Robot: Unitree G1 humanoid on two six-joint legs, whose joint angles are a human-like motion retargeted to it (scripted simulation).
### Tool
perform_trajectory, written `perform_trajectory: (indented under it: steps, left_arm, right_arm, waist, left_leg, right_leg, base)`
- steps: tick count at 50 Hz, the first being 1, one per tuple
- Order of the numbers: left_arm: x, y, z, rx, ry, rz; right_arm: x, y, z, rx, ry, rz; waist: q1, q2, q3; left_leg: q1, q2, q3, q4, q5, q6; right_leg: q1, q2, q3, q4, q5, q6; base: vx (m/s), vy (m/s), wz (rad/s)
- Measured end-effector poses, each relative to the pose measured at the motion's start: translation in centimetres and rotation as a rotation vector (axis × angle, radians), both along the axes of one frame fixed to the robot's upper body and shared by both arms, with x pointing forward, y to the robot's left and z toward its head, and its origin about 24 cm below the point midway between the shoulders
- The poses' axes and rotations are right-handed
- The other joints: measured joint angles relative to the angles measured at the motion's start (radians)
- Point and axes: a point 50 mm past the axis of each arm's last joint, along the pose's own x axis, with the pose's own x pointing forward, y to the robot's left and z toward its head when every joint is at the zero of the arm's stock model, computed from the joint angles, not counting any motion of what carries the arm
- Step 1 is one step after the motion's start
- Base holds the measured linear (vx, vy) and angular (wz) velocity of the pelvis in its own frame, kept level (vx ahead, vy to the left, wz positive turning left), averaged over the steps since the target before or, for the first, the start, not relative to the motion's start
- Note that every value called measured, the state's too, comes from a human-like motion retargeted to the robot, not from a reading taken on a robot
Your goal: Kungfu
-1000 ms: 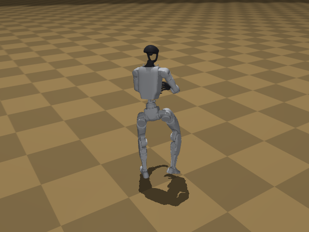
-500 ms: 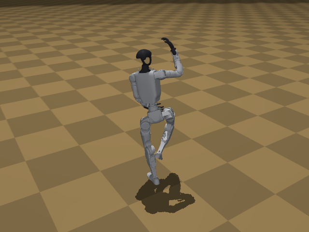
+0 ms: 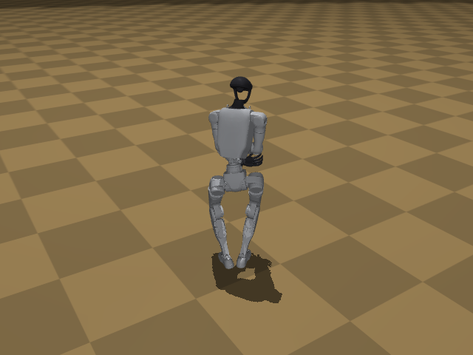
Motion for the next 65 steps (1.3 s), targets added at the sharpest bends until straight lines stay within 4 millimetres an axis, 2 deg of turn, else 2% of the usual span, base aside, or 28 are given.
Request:
perform_trajectory:
  steps: [4,8,10,12,16,18,20,23,25,27,28,30,32,33,35,37,38,40,41,43,45,47,50,52,55,59,62,65]
  left_arm:
    - [-2.1,-1.9,-1.4,-0.146,0.16,0.001]
    - [-3.6,-2.2,-2.6,-0.129,0.214,0.018]
    - [-3.8,-1.7,-3.0,-0.107,0.235,0.023]
    - [-3.2,-0.7,-3.1,-0.076,0.234,0.065]
    - [-1.4,2.8,-3.2,0.047,0.216,0.21]
    - [-0.7,5.5,-3.3,0.116,0.208,0.292]
    - [-0.6,8.7,-3.5,0.192,0.205,0.376]
    - [0.0,15.5,-2.0,0.369,0.117,0.571]
    - [0.2,20.0,-0.2,0.508,0.04,0.7]
    - [-0.1,24.9,2.4,0.659,-0.043,0.875]
    - [-0.5,27.4,3.9,0.731,-0.083,0.975]
    - [-1.0,32.1,8.0,0.869,-0.177,1.198]
    - [-1.5,35.7,12.0,0.993,-0.271,1.414]
    - [-2.0,37.1,13.2,1.052,-0.286,1.503]
    - [-3.1,39.1,14.0,1.152,-0.252,1.635]
    - [-3.8,39.7,12.9,1.205,-0.171,1.665]
    - [-4.2,39.6,11.9,1.217,-0.135,1.653]
    - [-5.0,39.1,9.8,1.229,-0.073,1.599]
    - [-5.5,38.7,8.8,1.236,-0.047,1.579]
    - [-6.2,37.8,6.8,1.238,-0.006,1.555]
    - [-7.2,35.2,3.8,1.239,0.018,1.583]
    - [-7.7,33.2,2.0,1.233,0.029,1.64]
    - [-7.6,30.7,-0.1,1.187,0.093,1.696]
    - [-7.4,29.5,-1.0,1.159,0.129,1.659]
    - [-7.3,28.6,-1.5,1.126,0.139,1.61]
    - [-6.5,28.1,-0.8,1.089,0.099,1.621]
    - [-6.0,27.9,0.5,1.025,0.055,1.671]
    - [-5.8,28.3,2.5,0.93,0.002,1.77]
  right_arm:
    - [-1.8,0.4,-4.8,-0.151,0.174,0.018]
    - [-1.2,-0.4,-3.9,-0.225,0.028,0.006]
    - [-0.2,-1.1,-1.8,-0.203,-0.083,-0.009]
    - [1.3,-2.5,1.7,-0.143,-0.198,-0.077]
    - [3.5,-7.3,11.3,0.029,-0.43,-0.344]
    - [3.4,-11.3,16.7,0.13,-0.574,-0.546]
    - [2.0,-16.0,21.4,0.206,-0.742,-0.791]
    - [-2.2,-23.0,26.2,0.237,-1.0,-1.274]
    - [-5.7,-26.2,28.0,0.263,-1.111,-1.587]
    - [-9.1,-28.6,28.9,0.291,-1.192,-1.884]
    - [-10.6,-29.4,29.1,0.306,-1.219,-2.012]
    - [-13.9,-30.6,29.3,0.388,-1.228,-2.273]
    - [-16.7,-30.9,28.6,0.493,-1.208,-2.493]
    - [-17.7,-30.8,28.2,0.537,-1.208,-2.558]
    - [-19.3,-30.5,27.7,0.628,-1.264,-2.647]
    - [-20.1,-30.0,27.5,0.644,-1.374,-2.682]
    - [-20.2,-29.7,27.6,0.626,-1.404,-2.678]
    - [-19.9,-29.3,27.7,0.579,-1.427,-2.642]
    - [-19.8,-29.2,27.6,0.576,-1.43,-2.629]
    - [-19.8,-29.0,27.5,0.579,-1.443,-2.617]
    - [-20.0,-28.6,27.5,0.582,-1.485,-2.597]
    - [-20.3,-28.1,27.5,0.549,-1.522,-2.601]
    - [-20.9,-27.5,27.5,0.504,-1.615,-2.617]
    - [-21.1,-27.3,27.6,0.491,-1.635,-2.613]
    - [-21.2,-27.1,27.6,0.475,-1.665,-2.594]
    - [-19.7,-27.1,27.8,0.347,-1.635,-2.546]
    - [-16.7,-27.2,28.0,0.177,-1.544,-2.448]
    - [-12.2,-26.7,27.9,0.031,-1.435,-2.265]
  waist:
    - [0.05,0.014,-0.006]
    - [0.061,0.042,-0.029]
    - [0.066,0.043,-0.052]
    - [0.068,0.04,-0.064]
    - [0.042,0.032,-0.076]
    - [0.017,0.029,-0.088]
    - [0.013,0.013,-0.109]
    - [0.04,-0.016,-0.114]
    - [0.093,-0.026,-0.109]
    - [0.189,-0.082,-0.079]
    - [0.23,-0.11,-0.051]
    - [0.279,-0.189,-0.001]
    - [0.231,-0.292,-0.019]
    - [0.21,-0.316,-0.039]
    - [0.222,-0.323,-0.059]
    - [0.277,-0.332,-0.044]
    - [0.294,-0.337,-0.029]
    - [0.314,-0.355,-0.021]
    - [0.322,-0.346,-0.024]
    - [0.326,-0.321,-0.034]
    - [0.301,-0.234,-0.068]
    - [0.294,-0.167,-0.106]
    - [0.271,-0.106,-0.168]
    - [0.234,-0.089,-0.201]
    - [0.174,-0.068,-0.23]
    - [0.174,-0.073,-0.242]
    - [0.226,-0.069,-0.25]
    - [0.298,-0.049,-0.254]
  left_leg:
    - [-0.065,0.039,-0.005,0.108,-0.054,-0.018]
    - [-0.089,0.048,-0.041,0.117,-0.037,-0.027]
    - [-0.07,0.036,-0.028,0.082,0.004,-0.019]
    - [-0.046,0.031,0.004,0.043,0.1,-0.006]
    - [-0.007,0.058,0.143,0.078,0.35,-0.054]
    - [-0.002,0.098,0.192,0.248,0.38,-0.096]
    - [-0.027,0.137,0.199,0.519,0.362,-0.121]
    - [-0.147,0.255,0.067,0.954,0.283,-0.089]
    - [-0.297,0.324,-0.061,1.092,0.274,-0.051]
    - [-0.344,0.549,-0.074,0.97,0.273,0.112]
    - [-0.36,0.738,-0.065,0.837,0.271,0.222]
    - [-0.41,0.905,0.016,0.447,0.37,0.321]
    - [-0.43,0.594,0.051,-0.124,0.54,0.323]
    - [-0.426,0.483,0.016,-0.387,0.566,0.325]
    - [-0.485,0.472,-0.053,-0.633,0.498,0.326]
    - [-0.503,0.494,-0.176,-0.532,0.458,0.326]
    - [-0.492,0.486,-0.22,-0.441,0.486,0.326]
    - [-0.447,0.475,-0.23,-0.212,0.532,0.326]
    - [-0.429,0.511,-0.202,-0.072,0.512,0.326]
    - [-0.386,0.592,-0.134,0.198,0.468,0.326]
    - [-0.402,0.646,-0.12,0.43,0.459,0.321]
    - [-0.386,0.638,-0.137,0.607,0.476,0.213]
    - [-0.308,0.527,-0.099,0.789,0.488,-0.024]
    - [-0.245,0.44,-0.003,0.841,0.497,-0.109]
    - [-0.178,0.346,0.104,0.879,0.501,-0.155]
    - [-0.117,0.3,0.142,0.85,0.515,-0.148]
    - [-0.092,0.345,0.132,0.765,0.525,-0.127]
    - [-0.102,0.414,0.091,0.607,0.566,-0.093]
  right_leg:
    - [-0.056,0.036,-0.031,0.089,-0.068,-0.044]
    - [-0.056,0.037,-0.05,0.084,-0.065,-0.048]
    - [-0.023,0.037,-0.044,0.028,-0.044,-0.051]
    - [0.022,0.026,-0.035,-0.039,-0.016,-0.05]
    - [0.156,-0.021,-0.038,-0.227,0.054,-0.044]
    - [0.229,-0.04,-0.058,-0.327,0.085,-0.049]
    - [0.297,-0.051,-0.061,-0.419,0.123,-0.054]
    - [0.395,0.006,-0.017,-0.561,0.187,-0.061]
    - [0.447,0.056,0.02,-0.632,0.228,-0.062]
    - [0.528,0.066,0.098,-0.622,0.218,-0.062]
    - [0.579,0.066,0.125,-0.608,0.205,-0.062]
    - [0.635,0.03,0.172,-0.594,0.2,-0.062]
    - [0.595,-0.088,0.15,-0.61,0.223,-0.046]
    - [0.595,-0.12,0.13,-0.643,0.236,-0.04]
    - [0.614,-0.114,0.104,-0.701,0.252,-0.055]
    - [0.651,-0.109,0.138,-0.673,0.22,-0.062]
    - [0.658,-0.119,0.156,-0.649,0.212,-0.062]
    - [0.661,-0.153,0.183,-0.608,0.196,-0.062]
    - [0.675,-0.148,0.185,-0.62,0.2,-0.062]
    - [0.695,-0.13,0.181,-0.645,0.203,-0.062]
    - [0.685,-0.076,0.134,-0.669,0.204,-0.062]
    - [0.679,-0.027,0.094,-0.716,0.217,-0.062]
    - [0.643,0.014,0.044,-0.78,0.235,-0.062]
    - [0.606,0.011,0.006,-0.803,0.25,-0.062]
    - [0.573,-0.011,-0.075,-0.823,0.258,-0.052]
    - [0.568,-0.05,-0.139,-0.824,0.258,-0.042]
    - [0.588,-0.052,-0.164,-0.834,0.257,-0.039]
    - [0.624,-0.034,-0.166,-0.852,0.259,-0.03]
  base:
    - [-0.07,-0.12,-0.16]
    - [0.0,-0.11,0.17]
    - [0.1,-0.1,0.37]
    - [0.16,-0.02,0.57]
    - [0.18,0.14,1.02]
    - [0.27,0.17,1.41]
    - [0.36,0.02,1.17]
    - [0.35,-0.25,0.76]
    - [0.2,-0.21,-0.29]
    - [0.26,-0.04,-1.11]
    - [0.22,0.0,-0.96]
    - [-0.06,0.0,-0.22]
    - [-0.38,-0.01,1.32]
    - [-0.22,-0.11,1.25]
    - [0.03,-0.23,0.28]
    - [0.3,-0.11,-0.76]
    - [0.22,0.16,-0.8]
    - [0.19,0.25,-0.64]
    - [0.26,0.25,-0.45]
    - [0.26,0.3,0.1]
    - [0.17,0.25,0.92]
    - [0.17,0.12,0.83]
    - [0.14,0.07,0.76]
    - [0.06,0.13,1.1]
    - [0.12,0.19,1.24]
    - [0.18,0.22,0.61]
    - [0.26,0.27,-0.03]
    - [0.27,0.38,-0.24]
